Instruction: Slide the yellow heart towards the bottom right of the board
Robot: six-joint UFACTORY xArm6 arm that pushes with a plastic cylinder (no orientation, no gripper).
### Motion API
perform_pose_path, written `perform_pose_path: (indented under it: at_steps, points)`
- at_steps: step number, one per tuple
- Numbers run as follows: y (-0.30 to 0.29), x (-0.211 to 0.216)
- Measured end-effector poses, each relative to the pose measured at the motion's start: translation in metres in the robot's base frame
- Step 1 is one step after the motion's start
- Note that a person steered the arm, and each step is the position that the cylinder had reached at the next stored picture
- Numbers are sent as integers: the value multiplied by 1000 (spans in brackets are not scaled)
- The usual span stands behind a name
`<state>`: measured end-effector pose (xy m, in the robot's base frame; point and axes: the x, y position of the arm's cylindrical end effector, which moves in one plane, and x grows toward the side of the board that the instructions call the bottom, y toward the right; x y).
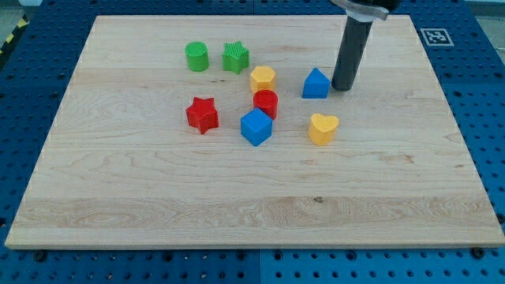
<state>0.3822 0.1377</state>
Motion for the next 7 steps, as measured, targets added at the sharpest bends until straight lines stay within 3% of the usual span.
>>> perform_pose_path:
  at_steps: [1, 3, 7]
  points:
    - [-1, 20]
    - [-99, 23]
    - [-96, 63]
